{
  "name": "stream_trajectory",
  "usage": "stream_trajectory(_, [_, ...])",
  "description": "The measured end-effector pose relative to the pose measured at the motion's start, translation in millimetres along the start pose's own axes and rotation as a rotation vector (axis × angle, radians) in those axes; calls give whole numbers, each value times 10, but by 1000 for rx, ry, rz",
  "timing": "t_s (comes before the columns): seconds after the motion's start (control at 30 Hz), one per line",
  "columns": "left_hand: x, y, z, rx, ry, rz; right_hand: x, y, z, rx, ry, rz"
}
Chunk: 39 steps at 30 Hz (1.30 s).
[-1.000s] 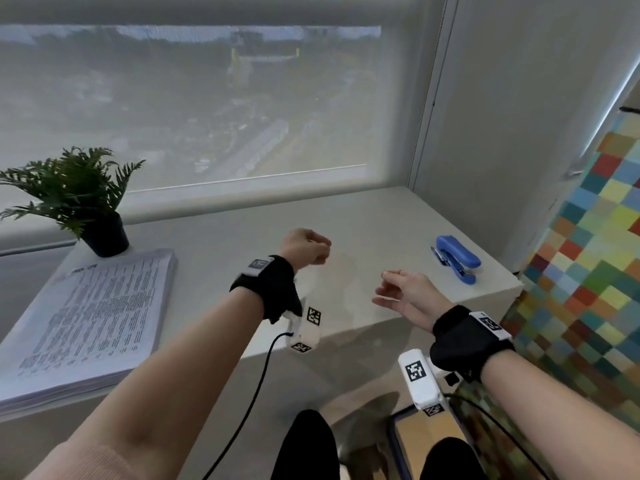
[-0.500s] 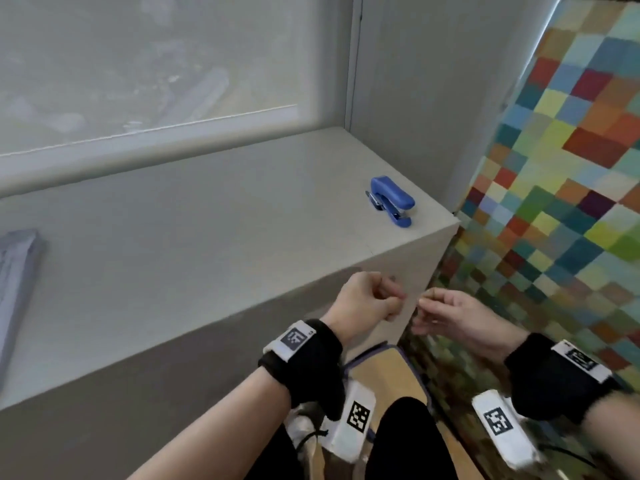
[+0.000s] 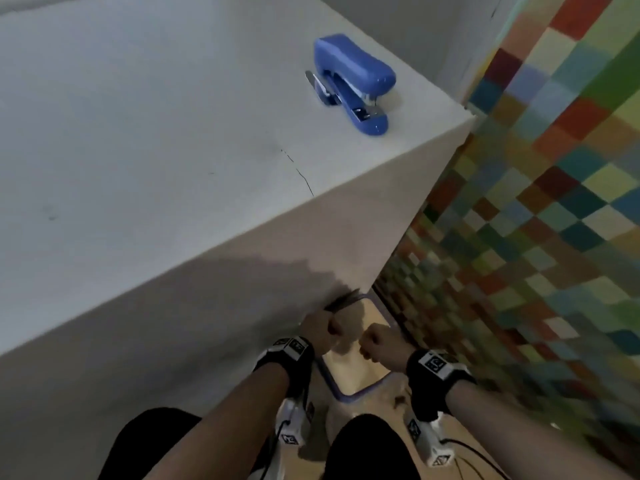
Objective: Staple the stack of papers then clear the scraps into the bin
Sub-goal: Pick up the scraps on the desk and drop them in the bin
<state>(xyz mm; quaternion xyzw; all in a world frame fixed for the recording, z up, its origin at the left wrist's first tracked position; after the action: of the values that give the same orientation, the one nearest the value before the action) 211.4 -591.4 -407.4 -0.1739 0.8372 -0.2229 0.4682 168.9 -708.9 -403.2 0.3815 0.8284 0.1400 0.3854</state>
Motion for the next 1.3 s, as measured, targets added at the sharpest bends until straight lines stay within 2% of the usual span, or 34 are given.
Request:
stream_trajectory(0.1, [288,169,216,-41,-9,59,249,-81,181,-18,-47,-152])
stream_trajectory(0.17, [469,297,308,-80,-14,111,370,-67,218,-3,-49,-170])
stream_trajectory(0.3, [634,371,396,-36,-45,170,536,-88,295,39,-54,-140])
stream_trajectory(0.4, [687,403,473,-18,-4,187,579,-76,401,15,-118,-127])
stream_trajectory(0.47, [721,419,537,2,35,160,556,-68,445,0,-162,-205])
stream_trajectory(0.53, [700,425,559,13,63,179,542,-122,469,44,-194,-237])
stream_trajectory(0.57, [692,421,575,22,64,182,562,-121,491,20,-194,-244])
stream_trajectory(0.6, [697,421,598,41,68,183,573,-54,493,-80,-187,-330])
stream_trajectory(0.67, [678,391,602,69,71,183,578,-55,555,-185,-256,-371])
stream_trajectory(0.73, [672,380,622,88,53,182,577,-66,540,-227,-250,-491])
stream_trajectory(0.8, [673,338,626,97,44,191,573,-78,545,-218,-247,-529])
stream_trajectory(0.9, [682,297,630,98,36,189,569,-114,566,-184,-254,-407])
stream_trajectory(1.07, [711,299,629,132,98,164,574,-139,603,-136,-271,-257])
stream_trajectory(1.17, [688,283,611,155,108,186,576,-79,571,-248,-324,-454])
stream_trajectory(1.23, [703,315,625,147,112,174,653,-95,603,-333,-320,-600])
stream_trajectory(1.3, [713,340,622,143,124,160,722,-111,634,-350,-294,-647])
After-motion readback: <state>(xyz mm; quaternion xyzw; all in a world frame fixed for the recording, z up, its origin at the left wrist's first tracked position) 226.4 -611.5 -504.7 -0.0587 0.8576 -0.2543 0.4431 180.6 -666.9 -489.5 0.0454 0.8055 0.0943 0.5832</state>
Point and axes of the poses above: each hand's wrist, its own z-axis towards the middle knuckle, its own x-axis out of the palm, y = z × x, the point moved 8 cm from there along z, towards the middle knuckle, and after that the axes turned 15 degrees about -y, right-handed, at the moved point
